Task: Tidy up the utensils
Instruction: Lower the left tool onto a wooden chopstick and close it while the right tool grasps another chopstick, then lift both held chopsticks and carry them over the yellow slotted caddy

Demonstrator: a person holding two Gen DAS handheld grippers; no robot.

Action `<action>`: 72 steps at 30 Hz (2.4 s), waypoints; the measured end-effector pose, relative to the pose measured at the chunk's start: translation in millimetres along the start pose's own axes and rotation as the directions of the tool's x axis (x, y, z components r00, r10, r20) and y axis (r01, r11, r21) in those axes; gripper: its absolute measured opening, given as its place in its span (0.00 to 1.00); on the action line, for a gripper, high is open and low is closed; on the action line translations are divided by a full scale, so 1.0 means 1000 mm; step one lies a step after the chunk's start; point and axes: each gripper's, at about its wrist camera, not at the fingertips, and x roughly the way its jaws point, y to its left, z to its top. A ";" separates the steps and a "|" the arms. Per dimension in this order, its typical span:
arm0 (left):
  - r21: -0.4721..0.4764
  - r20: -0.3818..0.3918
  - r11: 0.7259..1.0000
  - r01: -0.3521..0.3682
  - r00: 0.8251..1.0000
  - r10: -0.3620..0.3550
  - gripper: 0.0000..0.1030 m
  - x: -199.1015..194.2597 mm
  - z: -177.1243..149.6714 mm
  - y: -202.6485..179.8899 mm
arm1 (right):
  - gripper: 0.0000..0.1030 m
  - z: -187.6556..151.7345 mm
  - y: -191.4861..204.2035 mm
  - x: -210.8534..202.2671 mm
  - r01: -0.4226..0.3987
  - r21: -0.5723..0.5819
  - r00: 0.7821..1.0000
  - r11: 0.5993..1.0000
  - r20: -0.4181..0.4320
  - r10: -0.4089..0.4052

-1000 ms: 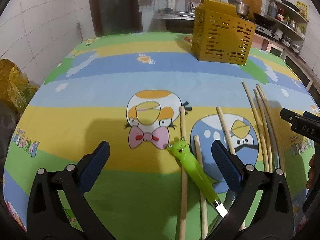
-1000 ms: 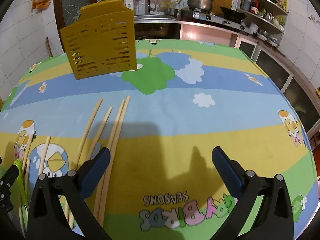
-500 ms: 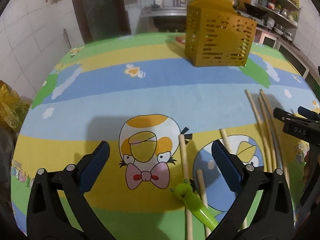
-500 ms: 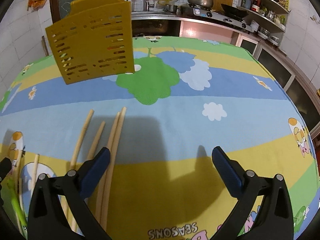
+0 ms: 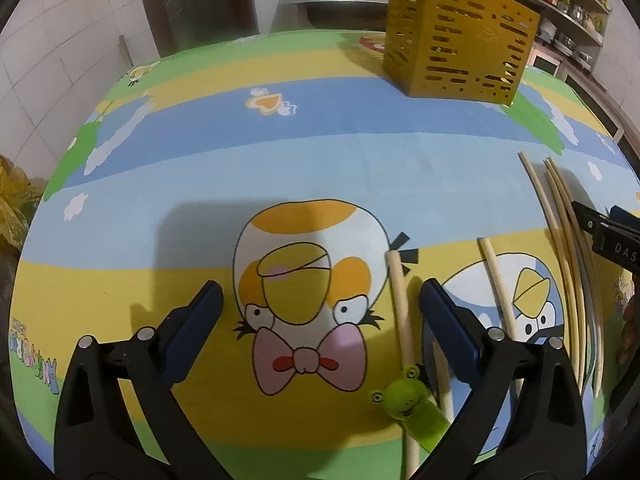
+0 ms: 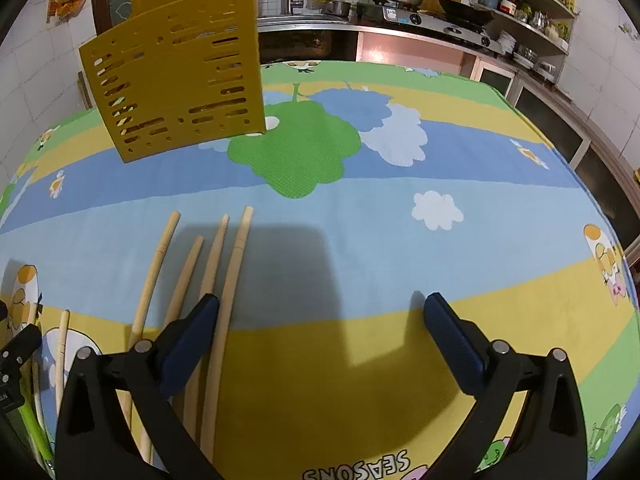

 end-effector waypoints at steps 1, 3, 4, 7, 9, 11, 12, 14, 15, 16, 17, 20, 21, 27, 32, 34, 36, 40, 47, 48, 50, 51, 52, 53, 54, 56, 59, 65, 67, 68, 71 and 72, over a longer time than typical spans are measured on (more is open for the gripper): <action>-0.004 0.001 1.000 0.002 1.000 -0.002 0.93 0.001 0.000 0.002 | 0.96 0.000 -0.001 0.001 -0.004 0.005 1.000 1.000 -0.001 0.004; -0.006 0.004 1.000 0.004 1.000 -0.004 0.94 0.002 -0.001 0.004 | 0.96 0.000 -0.002 0.001 -0.008 0.009 1.000 1.000 -0.002 0.008; -0.004 0.006 1.000 0.003 1.000 -0.003 0.94 0.002 -0.001 0.004 | 0.96 0.000 -0.002 0.001 -0.008 0.009 1.000 1.000 -0.002 0.008; 0.002 0.014 1.000 0.003 1.000 -0.003 0.96 0.004 -0.001 0.004 | 0.96 0.000 -0.003 0.003 -0.014 0.014 1.000 1.000 -0.004 0.014; 0.004 0.015 1.000 0.007 1.000 -0.007 0.96 0.004 -0.001 0.004 | 0.97 0.001 -0.005 0.004 -0.026 0.022 1.000 0.999 -0.006 0.026; 0.010 0.022 1.000 0.007 1.000 -0.008 0.96 0.004 -0.001 0.004 | 0.97 0.001 -0.005 0.005 -0.029 0.024 1.000 0.999 -0.006 0.030; 0.010 0.023 1.000 0.008 1.000 -0.008 0.96 0.004 -0.001 0.004 | 0.97 0.002 -0.005 0.005 -0.032 0.026 0.999 0.999 -0.006 0.032; 0.012 0.026 1.000 0.010 1.000 -0.010 0.96 0.004 -0.001 0.004 | 0.97 0.001 -0.005 0.005 -0.032 0.026 0.999 0.999 -0.006 0.032; 0.014 0.028 1.000 0.011 1.000 -0.012 0.96 0.004 -0.002 0.004 | 0.97 0.001 -0.005 0.005 -0.033 0.026 0.999 0.999 -0.006 0.033; 0.015 0.029 1.000 0.016 0.999 -0.016 0.96 0.004 -0.001 0.004 | 0.97 0.002 -0.005 0.006 -0.033 0.025 0.999 0.999 -0.007 0.033; 0.016 0.029 1.000 0.019 0.999 -0.019 0.96 0.005 -0.001 0.005 | 0.97 0.002 -0.004 0.006 -0.032 0.022 0.999 0.999 -0.007 0.032; 0.018 0.031 1.000 0.019 0.999 -0.020 0.96 0.004 -0.001 0.004 | 0.97 0.004 -0.002 0.007 -0.025 0.018 1.000 1.000 -0.007 0.025; 0.018 0.030 1.000 0.019 0.999 -0.020 0.96 0.004 -0.001 0.004 | 0.97 0.003 -0.003 0.006 -0.023 0.019 1.000 1.000 -0.006 0.023; 0.011 0.028 1.000 0.017 0.999 -0.017 0.94 0.002 -0.004 0.002 | 0.92 0.002 0.001 0.003 -0.003 0.026 1.000 1.000 0.003 0.002; 0.033 0.023 0.998 0.053 0.998 -0.054 0.63 -0.009 -0.006 -0.004 | 0.65 0.000 0.013 -0.006 -0.021 0.005 0.999 1.000 0.028 0.021; 0.042 0.018 0.997 0.059 0.998 -0.059 0.54 -0.012 -0.007 -0.008 | 0.56 -0.001 0.019 -0.008 -0.023 -0.002 0.999 1.000 0.034 0.023; 0.056 0.011 0.996 0.065 0.998 -0.065 0.46 -0.013 -0.007 -0.012 | 0.50 -0.001 0.023 -0.009 -0.018 -0.008 0.999 1.000 0.037 0.018; 0.059 -0.023 0.995 0.079 0.997 -0.078 0.21 -0.014 -0.003 -0.018 | 0.41 0.004 0.029 -0.008 -0.016 -0.011 0.999 1.000 0.027 0.017; 0.047 -0.058 0.995 0.092 0.994 -0.089 0.06 -0.011 0.002 -0.023 | 0.17 0.015 0.039 -0.002 -0.020 0.000 1.000 1.000 -0.001 0.020; 0.041 -0.058 0.994 0.098 0.994 -0.095 0.06 -0.011 0.003 -0.021 | 0.12 0.016 0.040 -0.002 -0.027 0.001 1.000 1.000 -0.004 0.027; 0.025 -0.059 0.994 0.110 0.992 -0.109 0.05 -0.010 0.004 -0.019 | 0.06 0.018 0.041 -0.001 -0.038 0.005 0.999 0.999 -0.002 0.038; 0.017 -0.058 0.993 0.114 0.992 -0.112 0.05 -0.010 0.005 -0.017 | 0.06 0.018 0.041 -0.002 -0.043 0.008 0.999 0.999 0.003 0.043; 0.012 -0.058 0.993 0.116 0.992 -0.115 0.05 -0.010 0.006 -0.017 | 0.06 0.017 0.041 -0.003 -0.049 0.010 0.999 0.999 0.009 0.049; 0.007 -0.055 0.993 0.117 0.992 -0.117 0.04 -0.010 0.006 -0.016 | 0.06 0.016 0.040 -0.005 -0.058 0.014 0.998 0.998 0.019 0.058; 0.001 -0.050 0.993 0.116 0.992 -0.116 0.04 -0.011 0.007 -0.016 | 0.06 0.015 0.039 -0.008 -0.066 0.017 0.997 0.998 0.032 0.065; -0.015 -0.033 0.993 0.117 0.992 -0.118 0.04 -0.015 0.011 -0.014 | 0.06 0.016 0.035 -0.019 -0.087 0.026 0.993 0.996 0.077 0.085; -0.026 0.007 0.991 0.129 0.992 -0.129 0.04 -0.026 0.018 -0.014 | 0.06 0.022 0.029 -0.040 -0.111 0.033 0.983 0.993 0.151 0.105; -0.037 0.157 0.991 0.131 0.980 -0.124 0.04 -0.067 0.040 -0.016 | 0.06 0.040 0.016 -0.080 -0.162 0.037 0.945 0.986 0.295 0.144; -0.047 0.215 0.990 0.135 0.969 -0.122 0.04 -0.082 0.048 -0.015 | 0.06 0.046 0.013 -0.090 -0.173 0.029 0.930 0.984 0.333 0.154; -0.050 0.240 0.990 0.135 0.963 -0.119 0.04 -0.088 0.052 -0.014 | 0.06 0.047 0.011 -0.094 -0.179 0.025 0.923 0.984 0.350 0.159; -0.067 0.314 0.987 0.145 0.942 -0.117 0.04 -0.107 0.065 -0.014 | 0.06 0.055 0.007 -0.101 -0.199 0.018 0.905 0.980 0.388 0.177; -0.074 0.335 0.986 0.149 0.935 -0.116 0.04 -0.113 0.068 -0.013 | 0.06 0.056 0.006 -0.104 -0.206 0.021 0.900 0.978 0.396 0.181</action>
